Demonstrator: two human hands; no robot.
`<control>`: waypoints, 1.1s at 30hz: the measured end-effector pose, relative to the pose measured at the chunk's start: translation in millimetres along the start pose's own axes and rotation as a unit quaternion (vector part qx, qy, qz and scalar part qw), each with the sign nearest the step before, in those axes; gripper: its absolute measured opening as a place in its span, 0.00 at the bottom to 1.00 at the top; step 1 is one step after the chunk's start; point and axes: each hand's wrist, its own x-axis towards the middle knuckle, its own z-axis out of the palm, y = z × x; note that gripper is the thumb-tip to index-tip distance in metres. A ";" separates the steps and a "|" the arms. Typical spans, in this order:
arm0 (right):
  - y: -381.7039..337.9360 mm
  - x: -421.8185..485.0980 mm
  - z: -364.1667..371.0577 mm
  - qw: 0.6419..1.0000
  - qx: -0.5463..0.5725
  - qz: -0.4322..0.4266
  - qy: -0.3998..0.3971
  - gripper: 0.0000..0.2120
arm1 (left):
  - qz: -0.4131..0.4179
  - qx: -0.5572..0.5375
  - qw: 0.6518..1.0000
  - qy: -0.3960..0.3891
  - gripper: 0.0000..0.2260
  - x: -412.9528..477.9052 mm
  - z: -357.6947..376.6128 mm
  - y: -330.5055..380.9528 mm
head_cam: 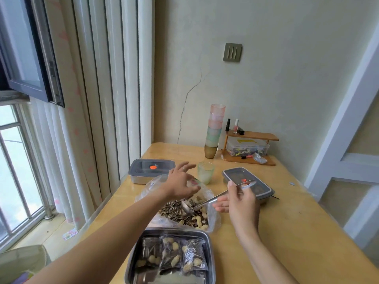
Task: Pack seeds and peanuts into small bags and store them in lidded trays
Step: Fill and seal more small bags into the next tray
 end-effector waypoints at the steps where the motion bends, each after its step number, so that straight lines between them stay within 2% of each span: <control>1: -0.5 -2.2 -0.3 1.000 0.011 -0.002 -0.001 0.19 | 0.000 0.010 1.000 -0.020 0.20 5.2 4.1 0.7; 5: -0.3 -11.3 -1.8 1.000 0.021 -0.016 -0.017 0.16 | -0.014 0.055 0.996 -0.066 0.16 16.2 18.5 4.5; 11: 5.7 -13.9 2.0 0.998 0.011 -0.058 0.004 0.12 | -0.031 0.063 0.997 0.037 0.16 11.4 16.3 9.9; 17: 5.9 -27.1 9.4 0.989 -0.053 -0.133 0.027 0.12 | -0.015 0.063 0.996 0.067 0.15 2.7 -6.5 12.7; 24: 10.1 -40.5 11.4 0.981 -0.079 -0.176 0.033 0.09 | -0.010 0.065 0.995 0.075 0.16 -15.0 -26.9 19.0; 29: 9.4 -51.5 10.1 0.975 -0.106 -0.193 0.025 0.08 | -0.021 0.068 0.996 0.051 0.17 -26.9 -37.8 23.4; 33: 13.9 -47.1 8.0 0.978 -0.124 -0.168 0.017 0.07 | -0.019 0.040 0.998 0.034 0.16 -35.1 -40.1 21.8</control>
